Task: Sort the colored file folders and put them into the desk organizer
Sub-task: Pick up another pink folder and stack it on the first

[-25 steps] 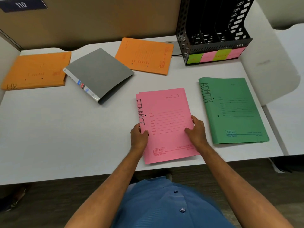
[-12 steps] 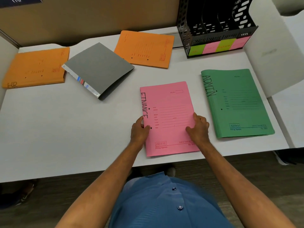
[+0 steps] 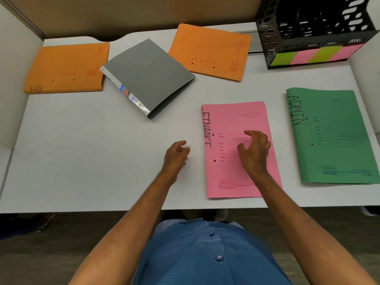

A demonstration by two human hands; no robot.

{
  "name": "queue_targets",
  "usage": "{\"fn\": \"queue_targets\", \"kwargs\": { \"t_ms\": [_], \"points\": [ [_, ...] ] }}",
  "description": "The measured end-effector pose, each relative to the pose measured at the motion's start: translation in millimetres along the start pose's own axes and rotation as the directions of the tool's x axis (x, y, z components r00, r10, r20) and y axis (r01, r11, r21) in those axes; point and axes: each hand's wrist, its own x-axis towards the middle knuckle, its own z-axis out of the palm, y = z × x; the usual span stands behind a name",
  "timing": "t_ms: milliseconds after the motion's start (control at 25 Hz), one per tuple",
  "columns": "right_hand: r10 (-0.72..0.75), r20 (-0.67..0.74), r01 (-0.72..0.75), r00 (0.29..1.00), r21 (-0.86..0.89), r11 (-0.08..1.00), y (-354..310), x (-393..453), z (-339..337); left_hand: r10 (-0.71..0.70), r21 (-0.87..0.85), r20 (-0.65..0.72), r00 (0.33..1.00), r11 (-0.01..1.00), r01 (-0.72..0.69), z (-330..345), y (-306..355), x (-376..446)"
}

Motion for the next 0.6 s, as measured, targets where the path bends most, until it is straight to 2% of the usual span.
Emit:
{"fn": "queue_targets", "kwargs": {
  "t_ms": [120, 320, 440, 600],
  "points": [
    [-0.063, 0.061, 0.054, 0.996, 0.144, 0.988, -48.5, 16.4, 29.3, -0.011, -0.076, -0.069, 0.998, 0.997, 0.005, -51.0, 6.7, 19.4],
    [-0.118, 0.128, 0.08, 0.985, 0.271, 0.959, -138.6, 53.6, 83.5, -0.05, -0.155, -0.177, 0.983, 0.988, 0.022, -140.3, 19.9, 67.2],
    [-0.12, 0.135, 0.078, 0.984, 0.281, 0.957, -187.7, 81.2, 111.9, -0.09, -0.202, -0.212, 0.973, 0.978, 0.046, -180.7, 28.9, 97.9],
    [-0.115, 0.104, 0.082, 0.988, 0.281, 0.956, -227.5, 131.8, 149.9, -0.12, -0.259, -0.182, 0.976, 0.963, 0.07, -212.0, 50.2, 134.8]
  ]
}}
